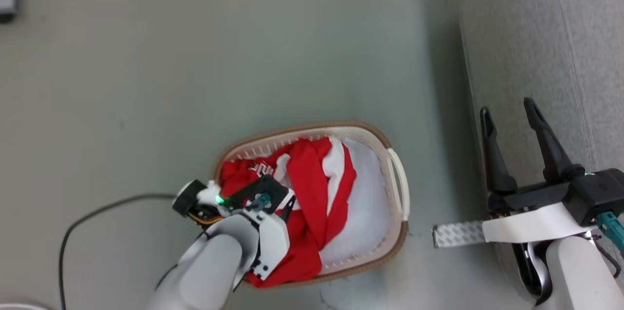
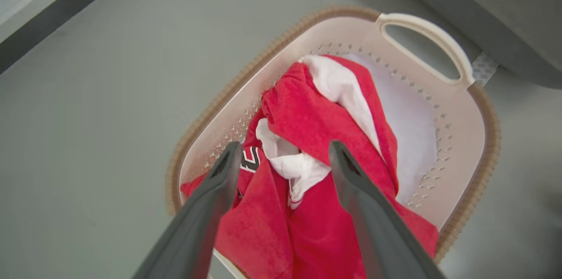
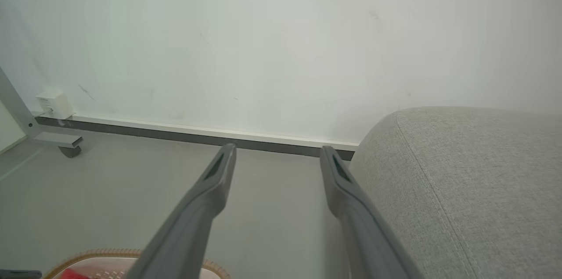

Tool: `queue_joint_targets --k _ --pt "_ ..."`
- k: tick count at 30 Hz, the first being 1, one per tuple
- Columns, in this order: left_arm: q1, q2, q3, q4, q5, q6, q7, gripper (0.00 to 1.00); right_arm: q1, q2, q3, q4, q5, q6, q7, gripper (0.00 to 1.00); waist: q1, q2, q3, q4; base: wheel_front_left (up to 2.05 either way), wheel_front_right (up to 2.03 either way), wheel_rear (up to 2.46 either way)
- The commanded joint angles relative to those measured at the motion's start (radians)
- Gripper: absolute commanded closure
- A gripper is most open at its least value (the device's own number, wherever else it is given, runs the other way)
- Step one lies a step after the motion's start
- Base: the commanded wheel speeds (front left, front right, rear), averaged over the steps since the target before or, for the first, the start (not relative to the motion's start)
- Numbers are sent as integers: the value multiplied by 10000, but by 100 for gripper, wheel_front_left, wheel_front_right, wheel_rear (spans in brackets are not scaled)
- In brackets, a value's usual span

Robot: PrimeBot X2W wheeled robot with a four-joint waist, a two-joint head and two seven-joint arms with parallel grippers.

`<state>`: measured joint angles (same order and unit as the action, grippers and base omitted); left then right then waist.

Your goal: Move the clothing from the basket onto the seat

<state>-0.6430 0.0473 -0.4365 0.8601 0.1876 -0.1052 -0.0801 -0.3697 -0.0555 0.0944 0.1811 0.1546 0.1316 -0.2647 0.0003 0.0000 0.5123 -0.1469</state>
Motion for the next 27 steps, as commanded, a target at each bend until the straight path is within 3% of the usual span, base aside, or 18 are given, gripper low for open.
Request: queue_joint_targets --k 1,5,12,27 --pt "-267 72 -109 286 177 -34 331 0 -155 34 31 -59 96 -17 4 0 -3 0 530 -406 0 0 0" --pt "-985 142 -399 879 489 98 1120 0 -326 50 126 -167 301 -17 4 0 -3 0 931 -627 0 0 0" --pt "-1778 412 -587 1763 545 -35 1936 0 -618 50 500 -412 807 -17 4 0 -3 0 1488 -1000 0 0 0" --pt "-3104 1147 -1169 3045 854 -131 2538 0 -1235 48 1355 -868 1430 -17 4 0 -3 0 2838 -1545 0 0 0"
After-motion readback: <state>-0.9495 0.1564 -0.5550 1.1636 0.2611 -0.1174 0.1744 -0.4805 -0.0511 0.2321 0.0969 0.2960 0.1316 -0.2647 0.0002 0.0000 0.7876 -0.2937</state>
